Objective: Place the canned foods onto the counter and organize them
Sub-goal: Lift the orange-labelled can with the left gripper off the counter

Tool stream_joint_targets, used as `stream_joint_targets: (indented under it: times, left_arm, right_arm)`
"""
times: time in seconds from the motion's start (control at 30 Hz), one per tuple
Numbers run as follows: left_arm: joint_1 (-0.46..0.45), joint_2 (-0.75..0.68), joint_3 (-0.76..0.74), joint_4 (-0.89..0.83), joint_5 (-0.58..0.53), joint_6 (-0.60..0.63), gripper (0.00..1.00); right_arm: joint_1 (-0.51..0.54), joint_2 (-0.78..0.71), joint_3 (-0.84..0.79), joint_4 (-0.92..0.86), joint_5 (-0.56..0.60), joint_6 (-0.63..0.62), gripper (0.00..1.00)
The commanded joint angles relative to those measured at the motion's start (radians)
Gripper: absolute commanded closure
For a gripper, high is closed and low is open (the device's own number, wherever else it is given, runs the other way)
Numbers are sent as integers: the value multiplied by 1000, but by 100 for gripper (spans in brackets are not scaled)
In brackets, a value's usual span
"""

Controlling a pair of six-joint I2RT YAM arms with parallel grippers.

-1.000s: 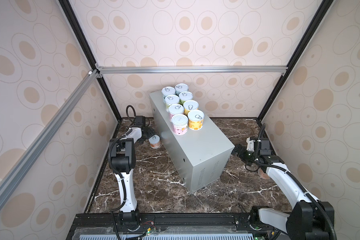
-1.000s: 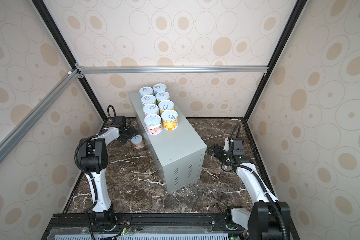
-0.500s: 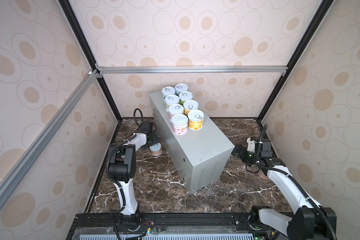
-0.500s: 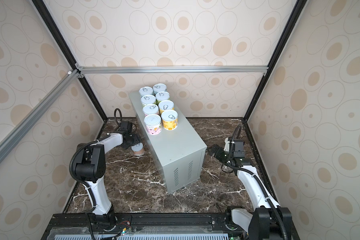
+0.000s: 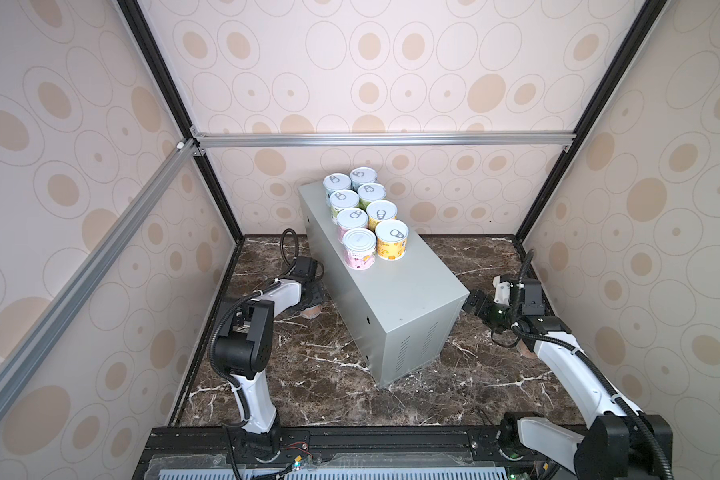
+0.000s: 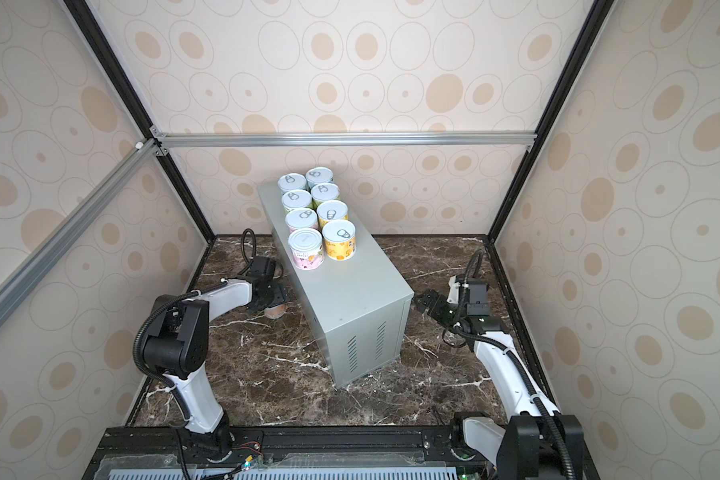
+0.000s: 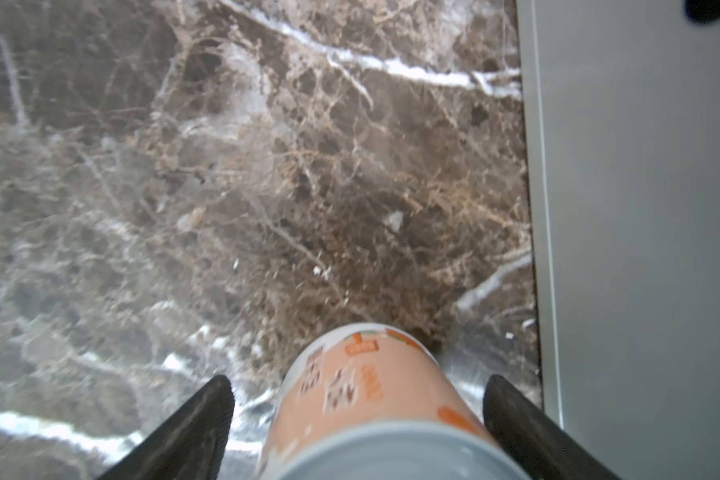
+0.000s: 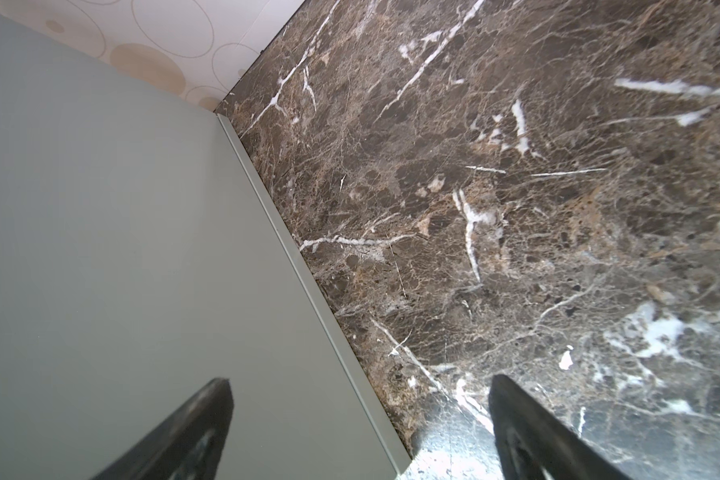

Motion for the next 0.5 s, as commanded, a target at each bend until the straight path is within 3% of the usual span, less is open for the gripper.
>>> stream_joint_targets:
  times: [0.0,0.47]
  left_arm:
    - [-7,-28,-15,18,-51,7,9]
    - [-39,-7,-56,49,-106,15,9]
  right_arm:
    - [-4,-8,-17,17,-19,-1,2]
    - [-3,-5,-15,16,-23,-2,2]
